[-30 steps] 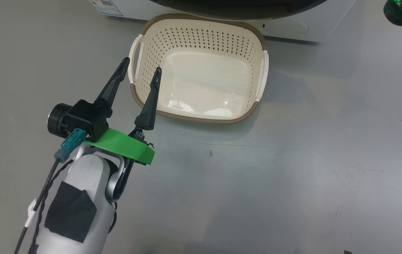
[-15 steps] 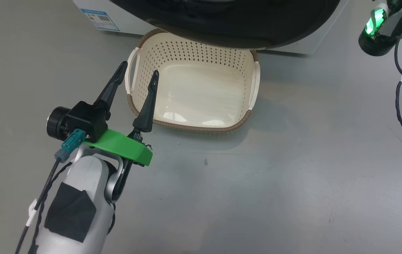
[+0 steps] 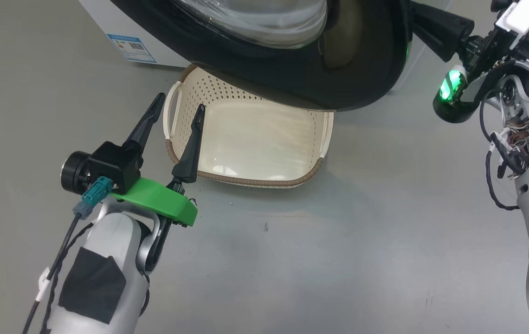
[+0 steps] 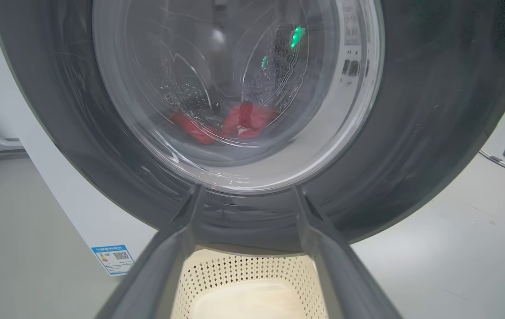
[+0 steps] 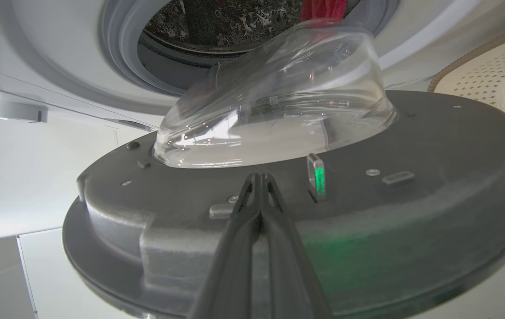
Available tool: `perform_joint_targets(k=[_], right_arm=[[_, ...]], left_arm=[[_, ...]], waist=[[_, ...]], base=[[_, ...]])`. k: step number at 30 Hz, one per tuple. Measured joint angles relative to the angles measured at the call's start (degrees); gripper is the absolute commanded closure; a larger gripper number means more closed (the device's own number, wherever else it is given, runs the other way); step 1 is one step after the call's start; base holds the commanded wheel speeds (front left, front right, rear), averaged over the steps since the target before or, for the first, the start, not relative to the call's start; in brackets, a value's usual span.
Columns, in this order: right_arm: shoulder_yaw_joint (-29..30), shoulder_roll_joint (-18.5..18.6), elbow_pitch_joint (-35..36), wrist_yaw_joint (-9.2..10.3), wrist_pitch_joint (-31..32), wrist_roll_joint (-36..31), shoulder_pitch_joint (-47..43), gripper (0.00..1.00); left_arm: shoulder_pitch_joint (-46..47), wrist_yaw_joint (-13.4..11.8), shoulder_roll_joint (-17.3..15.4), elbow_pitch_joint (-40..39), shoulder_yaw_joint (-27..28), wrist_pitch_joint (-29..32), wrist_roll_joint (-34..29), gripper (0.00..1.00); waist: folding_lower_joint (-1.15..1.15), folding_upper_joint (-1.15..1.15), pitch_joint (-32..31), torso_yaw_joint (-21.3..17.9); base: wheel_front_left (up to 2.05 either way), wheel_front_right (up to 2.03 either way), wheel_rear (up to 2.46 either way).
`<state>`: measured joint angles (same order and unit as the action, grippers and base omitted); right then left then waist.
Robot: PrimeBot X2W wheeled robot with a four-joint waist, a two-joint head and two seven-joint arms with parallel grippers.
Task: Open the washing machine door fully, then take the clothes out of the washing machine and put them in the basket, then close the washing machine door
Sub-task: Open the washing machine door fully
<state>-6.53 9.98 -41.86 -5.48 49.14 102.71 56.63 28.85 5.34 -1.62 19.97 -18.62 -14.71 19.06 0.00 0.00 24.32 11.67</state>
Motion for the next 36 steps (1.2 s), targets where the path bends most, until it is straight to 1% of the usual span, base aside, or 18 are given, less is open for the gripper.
perform_joint_targets(k=[5,8,10,20,29,36], right_arm=[[0.0,-0.97,0.91,-0.51,1.91,0.87,-3.13,1.0],[-0.87,-1.82,1.74,-0.56,3.83,1.46,-5.54,1.0],[-1.36,-2.6,2.14,-0.97,4.58,1.91,-6.8,1.0],[-3.94,-4.75,4.79,-1.02,7.98,3.03,-12.81,1.0],[-6.09,-5.59,6.94,-1.47,9.14,3.58,-17.33,1.0],[-7.65,-5.83,8.36,-1.47,9.14,3.67,-19.76,1.0]], left_arm=[[-1.07,0.02,0.01,0.96,-0.02,0.0,-0.01,0.0],[-2.19,0.02,0.01,1.68,0.04,0.0,-0.01,0.0],[-2.82,0.02,0.01,1.92,0.05,0.0,-0.01,0.0],[-4.48,0.08,0.01,3.32,0.07,0.0,-0.1,0.0],[-5.99,0.08,0.01,4.1,0.14,0.0,-0.09,0.0],[-6.99,0.08,0.0,4.95,-0.04,0.0,-0.09,0.0]], waist=[[0.0,0.0,-1.53,0.15],[0.0,0.0,-2.87,0.3],[0.0,0.0,-3.59,0.35],[0.0,0.0,-7.05,0.75],[0.0,0.0,-9.77,1.38],[0.0,0.0,-11.28,2.73]], base=[[0.0,0.0,0.0],[0.0,0.0,0.0],[0.0,0.0,0.0],[0.0,0.0,0.0],[0.0,0.0,0.0],[0.0,0.0,0.0]])
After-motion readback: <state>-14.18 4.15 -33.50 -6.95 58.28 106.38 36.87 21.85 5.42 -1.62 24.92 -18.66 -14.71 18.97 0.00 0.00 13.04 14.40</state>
